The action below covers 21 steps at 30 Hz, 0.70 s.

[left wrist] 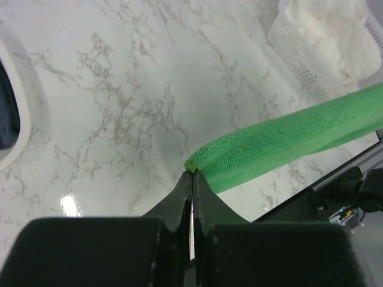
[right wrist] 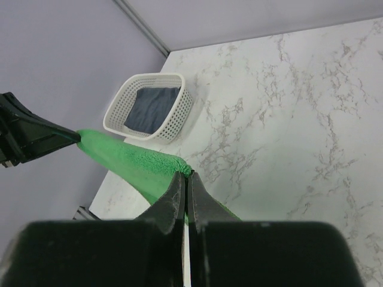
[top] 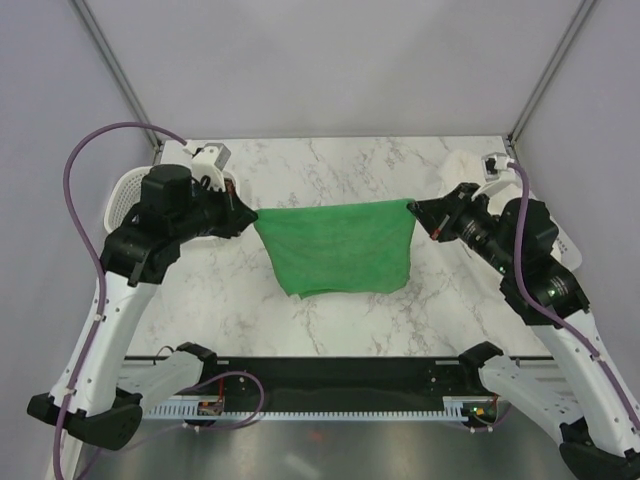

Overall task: Fold and stack the towels
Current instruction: Fold the towel

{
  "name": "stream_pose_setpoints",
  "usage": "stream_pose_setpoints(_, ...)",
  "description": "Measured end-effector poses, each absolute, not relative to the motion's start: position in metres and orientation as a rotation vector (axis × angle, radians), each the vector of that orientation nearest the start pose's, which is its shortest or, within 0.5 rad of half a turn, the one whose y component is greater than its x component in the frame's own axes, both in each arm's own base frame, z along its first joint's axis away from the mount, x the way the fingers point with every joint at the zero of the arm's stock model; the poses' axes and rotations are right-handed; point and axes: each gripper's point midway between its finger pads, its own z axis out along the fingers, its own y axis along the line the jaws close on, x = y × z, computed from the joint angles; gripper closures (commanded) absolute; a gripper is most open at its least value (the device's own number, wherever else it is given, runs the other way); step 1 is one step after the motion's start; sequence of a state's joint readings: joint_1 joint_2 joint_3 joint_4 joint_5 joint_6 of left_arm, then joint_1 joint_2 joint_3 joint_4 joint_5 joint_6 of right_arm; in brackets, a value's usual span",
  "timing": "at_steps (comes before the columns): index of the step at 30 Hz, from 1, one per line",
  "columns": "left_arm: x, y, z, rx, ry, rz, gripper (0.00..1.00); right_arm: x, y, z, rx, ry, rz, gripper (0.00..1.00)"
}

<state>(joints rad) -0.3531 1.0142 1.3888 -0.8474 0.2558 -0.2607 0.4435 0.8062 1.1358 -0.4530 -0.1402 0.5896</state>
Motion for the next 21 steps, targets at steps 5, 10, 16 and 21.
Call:
stream_pose_setpoints(5,0.270,-0.144,0.298,0.182,2.228,-0.540,0.98,0.277,0.169,0.341,0.100,1.859,0.789,1.00)
stream_pose_setpoints(10,0.348,-0.155,0.222,0.110,2.444,-0.440,0.98,0.358,0.188,0.245,0.165,2.070,0.609,1.00)
stream_pose_setpoints(16,0.462,-0.162,0.122,0.019,2.613,-0.376,0.98,0.451,0.186,0.135,0.239,2.274,0.485,1.00)
stream_pose_setpoints(21,0.539,-0.173,0.108,0.006,2.535,-0.424,0.87,0.542,0.175,0.103,0.292,2.251,0.542,0.98)
